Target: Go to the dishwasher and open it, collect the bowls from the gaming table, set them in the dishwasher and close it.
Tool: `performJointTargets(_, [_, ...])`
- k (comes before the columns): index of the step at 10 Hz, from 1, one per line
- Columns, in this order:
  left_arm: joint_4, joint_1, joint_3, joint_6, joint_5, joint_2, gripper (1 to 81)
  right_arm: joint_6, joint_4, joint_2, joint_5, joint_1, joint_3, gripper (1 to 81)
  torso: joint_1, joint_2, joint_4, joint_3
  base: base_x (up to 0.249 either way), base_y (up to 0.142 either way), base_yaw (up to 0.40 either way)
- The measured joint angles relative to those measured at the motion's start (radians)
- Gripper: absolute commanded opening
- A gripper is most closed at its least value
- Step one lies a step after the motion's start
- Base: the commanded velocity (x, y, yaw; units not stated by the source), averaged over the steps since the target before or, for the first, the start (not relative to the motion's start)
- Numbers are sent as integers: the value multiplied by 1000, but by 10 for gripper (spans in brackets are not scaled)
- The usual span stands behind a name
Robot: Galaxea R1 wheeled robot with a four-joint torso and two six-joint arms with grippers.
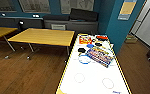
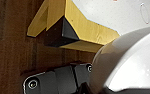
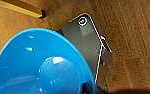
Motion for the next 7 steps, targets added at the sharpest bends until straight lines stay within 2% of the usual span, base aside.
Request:
performJointTargets(2, [55,167,-55,0,-84,1,10,-2,-16,23,-7,-25,-30,10,0,0,0,0,0,0,0])
performJointTargets(3, [72,224,-86,1,-101,4,10,-3,-18,27,-8,-30,-33,10,0,0,0,0,0,0,0])
performJointTargets(4, [98,280,-135,0,-175,21,10,-3,-22,33,-8,-30,-42,10,0,0,0,1,0,0,0])
performJointTargets(7, [157,446,-279,3,-275,123,10,-3,-23,79,-8,-31,-78,10,-1,0,0,48,0,0,0])
